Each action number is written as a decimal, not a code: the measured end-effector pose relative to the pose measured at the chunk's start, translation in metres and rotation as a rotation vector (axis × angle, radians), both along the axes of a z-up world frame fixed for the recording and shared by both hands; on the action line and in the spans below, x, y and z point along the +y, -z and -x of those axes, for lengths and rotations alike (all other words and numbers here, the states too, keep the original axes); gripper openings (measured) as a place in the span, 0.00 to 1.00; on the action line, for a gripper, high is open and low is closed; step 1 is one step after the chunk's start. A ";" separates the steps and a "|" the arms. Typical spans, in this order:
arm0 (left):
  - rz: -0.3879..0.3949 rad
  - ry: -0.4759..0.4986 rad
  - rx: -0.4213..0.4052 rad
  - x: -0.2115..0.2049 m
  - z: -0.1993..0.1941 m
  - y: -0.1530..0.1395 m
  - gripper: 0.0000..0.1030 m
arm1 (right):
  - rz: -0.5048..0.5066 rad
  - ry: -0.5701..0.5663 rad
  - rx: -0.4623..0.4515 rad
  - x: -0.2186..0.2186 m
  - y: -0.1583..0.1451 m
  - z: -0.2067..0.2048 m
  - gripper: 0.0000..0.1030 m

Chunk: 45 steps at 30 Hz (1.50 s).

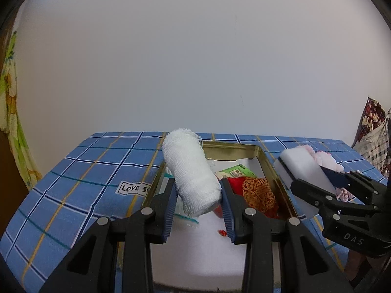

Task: Organize soft objects
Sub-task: 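Lower the towel and foam block into the gold tin and open both tools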

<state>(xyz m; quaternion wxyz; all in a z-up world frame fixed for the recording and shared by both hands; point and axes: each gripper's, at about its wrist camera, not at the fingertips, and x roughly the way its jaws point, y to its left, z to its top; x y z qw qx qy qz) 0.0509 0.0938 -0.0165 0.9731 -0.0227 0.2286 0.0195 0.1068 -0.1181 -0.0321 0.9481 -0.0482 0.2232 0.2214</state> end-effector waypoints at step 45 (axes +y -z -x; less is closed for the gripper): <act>-0.005 0.109 0.127 -0.055 -0.051 -0.014 0.73 | -0.020 0.099 0.074 -0.070 -0.015 -0.015 0.94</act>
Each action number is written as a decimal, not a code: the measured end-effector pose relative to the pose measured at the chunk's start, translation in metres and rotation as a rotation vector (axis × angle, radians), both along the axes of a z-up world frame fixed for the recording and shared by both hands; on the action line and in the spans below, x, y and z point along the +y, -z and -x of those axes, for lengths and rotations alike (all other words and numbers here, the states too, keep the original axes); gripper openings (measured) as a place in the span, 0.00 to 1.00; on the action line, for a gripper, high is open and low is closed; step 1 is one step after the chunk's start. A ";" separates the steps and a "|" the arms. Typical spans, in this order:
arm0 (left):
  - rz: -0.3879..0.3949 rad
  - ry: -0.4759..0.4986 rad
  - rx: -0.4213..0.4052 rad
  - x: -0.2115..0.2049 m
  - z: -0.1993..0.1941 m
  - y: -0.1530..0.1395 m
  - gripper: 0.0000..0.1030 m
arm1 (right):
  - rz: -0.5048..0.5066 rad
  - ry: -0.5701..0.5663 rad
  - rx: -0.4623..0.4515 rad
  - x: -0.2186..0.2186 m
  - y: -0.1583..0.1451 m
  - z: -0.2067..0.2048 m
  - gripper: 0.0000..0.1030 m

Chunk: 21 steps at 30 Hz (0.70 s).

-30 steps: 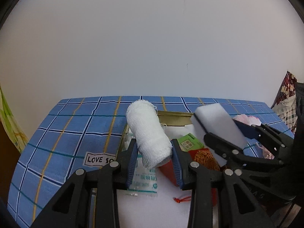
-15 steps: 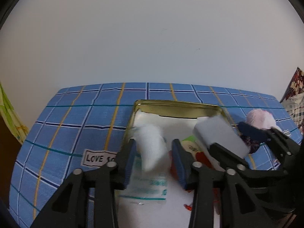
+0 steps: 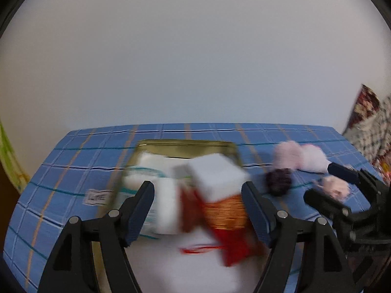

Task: Organize soft objects
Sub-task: 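Grasp the pale pink cloth with the right tool while the left tool grasps the purple scrunchie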

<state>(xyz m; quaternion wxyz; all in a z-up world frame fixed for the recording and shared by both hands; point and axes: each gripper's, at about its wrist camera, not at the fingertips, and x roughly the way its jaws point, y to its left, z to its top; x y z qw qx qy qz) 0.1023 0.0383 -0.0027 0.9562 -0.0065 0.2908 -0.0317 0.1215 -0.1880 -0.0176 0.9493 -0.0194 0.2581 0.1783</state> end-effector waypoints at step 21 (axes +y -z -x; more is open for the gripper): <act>-0.071 0.148 0.149 -0.149 -0.064 0.050 0.74 | 0.002 0.357 0.085 -0.137 0.026 -0.010 0.97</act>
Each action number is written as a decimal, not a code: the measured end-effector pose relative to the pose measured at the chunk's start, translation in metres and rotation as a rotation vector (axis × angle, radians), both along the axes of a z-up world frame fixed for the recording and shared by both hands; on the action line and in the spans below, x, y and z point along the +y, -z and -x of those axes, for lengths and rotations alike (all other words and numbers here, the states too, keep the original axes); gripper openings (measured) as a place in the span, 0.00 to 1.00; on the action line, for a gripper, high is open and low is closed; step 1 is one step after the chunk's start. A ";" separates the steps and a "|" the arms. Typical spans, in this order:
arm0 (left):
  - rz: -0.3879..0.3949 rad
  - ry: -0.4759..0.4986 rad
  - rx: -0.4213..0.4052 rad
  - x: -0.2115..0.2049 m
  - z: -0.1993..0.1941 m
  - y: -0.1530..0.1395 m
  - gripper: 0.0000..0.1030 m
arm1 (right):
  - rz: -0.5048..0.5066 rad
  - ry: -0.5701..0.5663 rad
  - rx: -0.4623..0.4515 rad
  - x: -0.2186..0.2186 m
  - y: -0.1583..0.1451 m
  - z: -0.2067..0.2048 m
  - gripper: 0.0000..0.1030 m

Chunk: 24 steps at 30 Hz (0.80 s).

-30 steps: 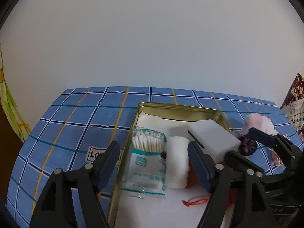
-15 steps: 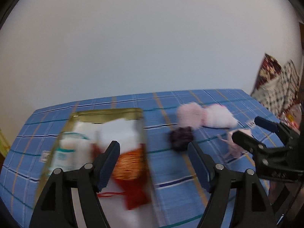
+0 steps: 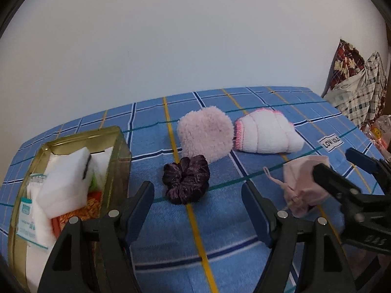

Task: Organize soft objects
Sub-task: 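Grasp the pale pink cloth with the right tool while the left tool grasps the purple scrunchie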

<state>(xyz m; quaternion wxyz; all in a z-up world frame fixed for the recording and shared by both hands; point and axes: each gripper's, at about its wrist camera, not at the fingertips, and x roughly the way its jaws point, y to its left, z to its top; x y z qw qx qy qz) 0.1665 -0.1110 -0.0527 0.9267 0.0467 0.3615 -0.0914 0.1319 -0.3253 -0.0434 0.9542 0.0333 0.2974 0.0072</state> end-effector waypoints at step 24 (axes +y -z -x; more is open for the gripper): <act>0.025 -0.026 0.061 0.012 -0.027 0.023 0.33 | 0.014 -0.080 0.136 0.013 0.017 -0.024 0.97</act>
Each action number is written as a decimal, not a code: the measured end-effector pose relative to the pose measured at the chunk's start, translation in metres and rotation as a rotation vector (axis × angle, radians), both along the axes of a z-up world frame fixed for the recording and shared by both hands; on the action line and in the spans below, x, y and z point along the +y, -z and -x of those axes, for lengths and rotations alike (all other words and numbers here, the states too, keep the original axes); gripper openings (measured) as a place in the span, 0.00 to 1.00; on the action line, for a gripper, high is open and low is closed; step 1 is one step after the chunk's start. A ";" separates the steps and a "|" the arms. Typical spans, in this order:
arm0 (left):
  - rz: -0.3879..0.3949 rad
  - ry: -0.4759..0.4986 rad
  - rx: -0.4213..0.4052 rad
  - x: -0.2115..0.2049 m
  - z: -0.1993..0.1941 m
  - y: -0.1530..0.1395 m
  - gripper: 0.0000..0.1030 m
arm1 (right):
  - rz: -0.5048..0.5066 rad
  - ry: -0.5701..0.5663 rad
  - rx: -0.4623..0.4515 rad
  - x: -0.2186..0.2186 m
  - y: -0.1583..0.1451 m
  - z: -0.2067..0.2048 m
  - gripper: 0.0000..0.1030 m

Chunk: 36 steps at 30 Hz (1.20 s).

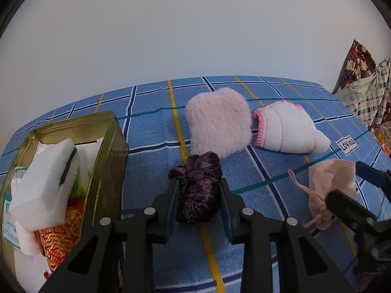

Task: Organize soft objects
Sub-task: 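Grasp the pale pink cloth with the right tool while the left tool grasps the purple scrunchie, then lift the pink cloth and purple scrunchie and carry both toward the gold tin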

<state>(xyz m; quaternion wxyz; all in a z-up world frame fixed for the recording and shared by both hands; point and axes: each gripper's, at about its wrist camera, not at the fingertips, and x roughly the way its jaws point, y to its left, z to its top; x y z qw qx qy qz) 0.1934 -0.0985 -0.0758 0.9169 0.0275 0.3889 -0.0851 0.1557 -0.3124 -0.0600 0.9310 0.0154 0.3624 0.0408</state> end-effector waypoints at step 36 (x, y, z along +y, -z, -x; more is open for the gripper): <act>0.003 -0.011 -0.264 0.010 0.081 -0.029 0.33 | 0.030 -0.076 -0.065 0.016 -0.014 0.009 0.16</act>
